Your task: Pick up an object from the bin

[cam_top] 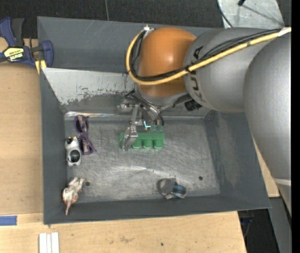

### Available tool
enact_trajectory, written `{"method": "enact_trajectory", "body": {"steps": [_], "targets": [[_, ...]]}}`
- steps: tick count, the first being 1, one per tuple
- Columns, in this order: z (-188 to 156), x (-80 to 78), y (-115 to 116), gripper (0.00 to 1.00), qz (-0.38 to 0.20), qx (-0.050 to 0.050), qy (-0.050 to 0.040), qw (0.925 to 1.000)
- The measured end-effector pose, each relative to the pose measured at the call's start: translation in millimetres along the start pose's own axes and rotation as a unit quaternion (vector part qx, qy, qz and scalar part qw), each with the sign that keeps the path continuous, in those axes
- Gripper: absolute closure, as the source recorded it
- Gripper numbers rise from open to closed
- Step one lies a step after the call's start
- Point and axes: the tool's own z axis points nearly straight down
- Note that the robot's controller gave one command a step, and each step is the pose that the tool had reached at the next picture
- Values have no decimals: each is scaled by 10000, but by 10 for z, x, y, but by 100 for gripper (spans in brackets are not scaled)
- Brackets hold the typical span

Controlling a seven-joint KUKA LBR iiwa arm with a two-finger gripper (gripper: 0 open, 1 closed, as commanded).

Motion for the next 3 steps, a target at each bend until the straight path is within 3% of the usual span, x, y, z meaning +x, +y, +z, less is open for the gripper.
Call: {"method": "enact_trajectory", "body": {"steps": [2,3], "targets": [[-46,-21,-5,0,11,-4,-40,10000],[-198,127,-89,0,-548,5,-21,9985]]}}
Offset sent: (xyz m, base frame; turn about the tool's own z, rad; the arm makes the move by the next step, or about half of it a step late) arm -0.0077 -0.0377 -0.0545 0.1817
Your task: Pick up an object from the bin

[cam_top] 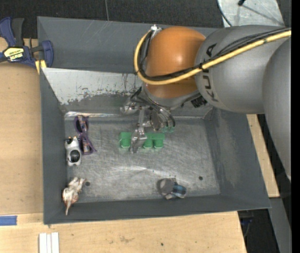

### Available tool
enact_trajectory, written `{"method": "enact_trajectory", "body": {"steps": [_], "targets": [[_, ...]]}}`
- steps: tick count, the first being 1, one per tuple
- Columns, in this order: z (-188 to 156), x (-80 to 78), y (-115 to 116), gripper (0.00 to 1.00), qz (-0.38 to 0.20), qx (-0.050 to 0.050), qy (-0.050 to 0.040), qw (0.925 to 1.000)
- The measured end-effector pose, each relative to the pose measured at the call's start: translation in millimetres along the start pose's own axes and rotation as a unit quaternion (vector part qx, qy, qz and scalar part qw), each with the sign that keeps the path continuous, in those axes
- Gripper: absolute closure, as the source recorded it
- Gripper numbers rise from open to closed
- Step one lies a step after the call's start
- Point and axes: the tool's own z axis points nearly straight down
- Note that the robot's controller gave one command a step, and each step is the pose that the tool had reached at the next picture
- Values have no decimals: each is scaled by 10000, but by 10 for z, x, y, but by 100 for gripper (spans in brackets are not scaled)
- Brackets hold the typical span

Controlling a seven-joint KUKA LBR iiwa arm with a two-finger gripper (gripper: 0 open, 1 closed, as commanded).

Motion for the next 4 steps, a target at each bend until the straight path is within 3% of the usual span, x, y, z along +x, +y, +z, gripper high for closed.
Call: {"method": "enact_trajectory", "body": {"steps": [1,2,3,4], "targets": [[665,-285,-195,100,917,-37,-69,9958],[665,-286,-195,100,920,-38,-69,9957],[328,-96,-130,100,872,-8,-12,9962],[797,-202,-784,0,622,-1,-8,9981]]}}
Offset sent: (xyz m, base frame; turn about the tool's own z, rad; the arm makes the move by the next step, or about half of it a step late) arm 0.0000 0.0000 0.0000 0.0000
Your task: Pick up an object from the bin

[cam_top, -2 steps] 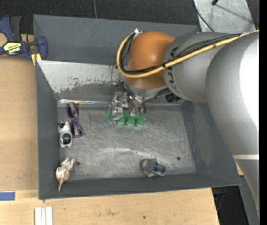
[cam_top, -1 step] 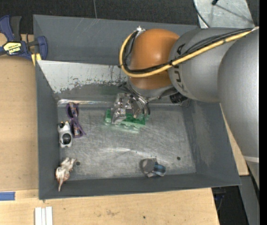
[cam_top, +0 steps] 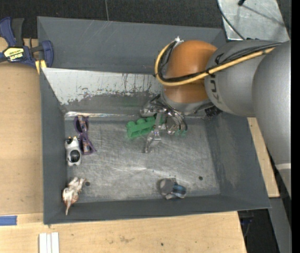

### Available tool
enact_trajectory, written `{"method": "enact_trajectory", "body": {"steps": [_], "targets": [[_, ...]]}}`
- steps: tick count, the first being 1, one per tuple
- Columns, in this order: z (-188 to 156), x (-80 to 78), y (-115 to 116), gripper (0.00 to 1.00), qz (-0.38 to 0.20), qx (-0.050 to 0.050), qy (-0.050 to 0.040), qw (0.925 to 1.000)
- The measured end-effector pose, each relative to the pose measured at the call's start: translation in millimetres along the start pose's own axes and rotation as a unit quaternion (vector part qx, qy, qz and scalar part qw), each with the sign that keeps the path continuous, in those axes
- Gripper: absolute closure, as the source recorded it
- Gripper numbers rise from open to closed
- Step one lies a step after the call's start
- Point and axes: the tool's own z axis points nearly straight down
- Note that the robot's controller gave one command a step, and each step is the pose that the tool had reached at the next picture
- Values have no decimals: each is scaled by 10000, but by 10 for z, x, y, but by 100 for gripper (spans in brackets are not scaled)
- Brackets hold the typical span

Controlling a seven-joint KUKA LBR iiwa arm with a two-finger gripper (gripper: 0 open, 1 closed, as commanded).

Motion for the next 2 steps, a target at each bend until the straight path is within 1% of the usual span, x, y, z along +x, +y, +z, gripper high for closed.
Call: {"method": "enact_trajectory", "body": {"steps": [1,2], "targets": [[-40,-14,24,100,-5,-6,-29,10000],[-40,-14,24,100,-4,-6,-29,10000]]}}
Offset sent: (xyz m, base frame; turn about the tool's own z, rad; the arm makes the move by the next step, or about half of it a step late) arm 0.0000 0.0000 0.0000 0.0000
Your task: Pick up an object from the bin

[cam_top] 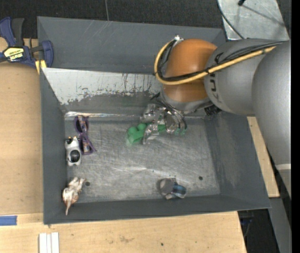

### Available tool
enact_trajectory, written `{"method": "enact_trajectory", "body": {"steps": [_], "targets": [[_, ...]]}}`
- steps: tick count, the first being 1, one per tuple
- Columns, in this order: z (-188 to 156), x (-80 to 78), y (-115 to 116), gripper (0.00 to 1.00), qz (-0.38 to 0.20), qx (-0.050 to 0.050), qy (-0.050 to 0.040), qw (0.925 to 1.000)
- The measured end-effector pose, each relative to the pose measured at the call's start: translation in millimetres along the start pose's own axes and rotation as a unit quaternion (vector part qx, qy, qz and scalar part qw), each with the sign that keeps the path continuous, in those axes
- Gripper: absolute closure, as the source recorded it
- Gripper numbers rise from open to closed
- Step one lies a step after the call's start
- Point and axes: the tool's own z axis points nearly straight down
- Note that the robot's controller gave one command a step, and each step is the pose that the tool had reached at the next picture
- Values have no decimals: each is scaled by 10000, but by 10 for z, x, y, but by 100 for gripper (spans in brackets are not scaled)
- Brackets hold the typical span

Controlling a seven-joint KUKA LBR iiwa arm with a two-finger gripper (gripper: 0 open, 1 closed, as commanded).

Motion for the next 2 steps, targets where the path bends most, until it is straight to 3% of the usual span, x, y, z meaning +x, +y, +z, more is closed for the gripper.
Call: {"method": "enact_trajectory", "body": {"steps": [1,2], "targets": [[-89,240,-88,100,-175,3,25,9998],[-580,221,-72,100,-226,7,50,9997]]}}
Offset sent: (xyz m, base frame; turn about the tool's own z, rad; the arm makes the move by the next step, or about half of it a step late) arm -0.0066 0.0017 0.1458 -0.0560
